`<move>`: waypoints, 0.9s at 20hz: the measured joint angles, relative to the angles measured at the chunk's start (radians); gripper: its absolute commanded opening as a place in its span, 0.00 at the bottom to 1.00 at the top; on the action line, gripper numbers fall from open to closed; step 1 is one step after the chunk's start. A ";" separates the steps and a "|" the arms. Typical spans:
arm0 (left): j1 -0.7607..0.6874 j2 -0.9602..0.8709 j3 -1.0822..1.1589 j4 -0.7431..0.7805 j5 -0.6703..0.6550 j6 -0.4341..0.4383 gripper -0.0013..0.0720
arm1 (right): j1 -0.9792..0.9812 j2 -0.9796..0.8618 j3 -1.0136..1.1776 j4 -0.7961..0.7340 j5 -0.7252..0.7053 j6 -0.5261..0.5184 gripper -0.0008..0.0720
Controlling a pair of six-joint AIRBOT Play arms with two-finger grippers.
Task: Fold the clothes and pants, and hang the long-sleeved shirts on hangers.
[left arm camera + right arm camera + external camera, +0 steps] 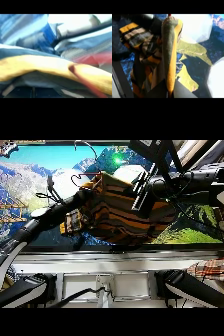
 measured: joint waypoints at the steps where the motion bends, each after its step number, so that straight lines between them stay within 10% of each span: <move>1: 0.027 0.000 0.000 0.000 -0.016 0.003 0.04 | 0.000 0.000 0.000 -0.002 0.005 0.000 0.03; 18: 0.269 0.014 0.009 0.052 -0.356 0.045 0.03 | 0.000 0.000 0.000 -0.116 0.025 -0.003 0.03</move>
